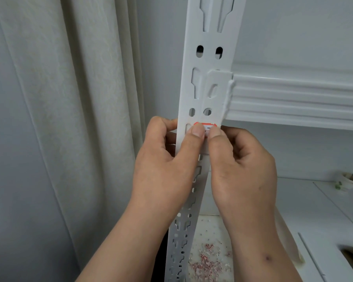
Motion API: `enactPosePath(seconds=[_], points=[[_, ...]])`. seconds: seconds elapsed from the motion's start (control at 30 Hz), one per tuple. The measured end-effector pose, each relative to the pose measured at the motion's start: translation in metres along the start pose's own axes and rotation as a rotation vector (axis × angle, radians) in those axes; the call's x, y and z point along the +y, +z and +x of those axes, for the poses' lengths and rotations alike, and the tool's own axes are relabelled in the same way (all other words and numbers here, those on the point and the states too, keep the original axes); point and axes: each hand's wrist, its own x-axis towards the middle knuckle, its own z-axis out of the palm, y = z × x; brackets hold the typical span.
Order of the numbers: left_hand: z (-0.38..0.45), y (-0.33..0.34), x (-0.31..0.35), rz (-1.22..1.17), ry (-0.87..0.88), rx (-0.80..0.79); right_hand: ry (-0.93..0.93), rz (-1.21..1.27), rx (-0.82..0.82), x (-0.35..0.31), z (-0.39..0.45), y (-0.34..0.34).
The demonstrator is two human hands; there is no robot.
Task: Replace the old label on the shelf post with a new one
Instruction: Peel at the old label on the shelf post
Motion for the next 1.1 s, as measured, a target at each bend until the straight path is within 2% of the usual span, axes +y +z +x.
enactPosePath(seconds=[1.1], points=[[-0.0011,0.0002,0.0012,0.040,0.022,0.006,-0.076,-0.037,-0.013,0.0005,0.0014,-0.0010]])
